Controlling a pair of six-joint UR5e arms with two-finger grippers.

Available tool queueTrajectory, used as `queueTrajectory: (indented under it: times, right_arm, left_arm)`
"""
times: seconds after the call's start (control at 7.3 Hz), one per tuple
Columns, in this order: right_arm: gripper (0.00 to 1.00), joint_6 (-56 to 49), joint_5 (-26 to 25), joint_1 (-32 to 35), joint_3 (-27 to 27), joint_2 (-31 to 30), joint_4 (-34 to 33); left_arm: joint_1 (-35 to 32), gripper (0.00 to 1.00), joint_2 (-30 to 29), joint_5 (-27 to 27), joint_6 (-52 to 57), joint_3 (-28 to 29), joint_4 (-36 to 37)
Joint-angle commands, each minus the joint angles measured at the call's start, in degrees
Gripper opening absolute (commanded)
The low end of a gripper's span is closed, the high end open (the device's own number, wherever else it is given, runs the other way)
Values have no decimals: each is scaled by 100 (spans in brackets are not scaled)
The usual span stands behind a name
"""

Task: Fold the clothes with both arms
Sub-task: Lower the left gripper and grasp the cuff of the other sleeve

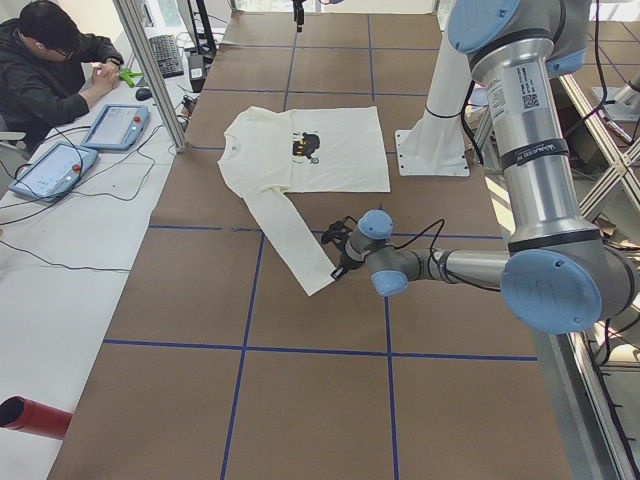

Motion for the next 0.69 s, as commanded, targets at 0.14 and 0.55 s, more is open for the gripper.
queueTrajectory:
  times: [0.14,0.55]
  right_arm:
    - [100,9,0,0,27,0,0]
    - [100,9,0,0,36,0,0]
  left_arm:
    - [-8,0,-16,148,3,-52,-14]
    - [-209,0,-86,35,160,-97,4]
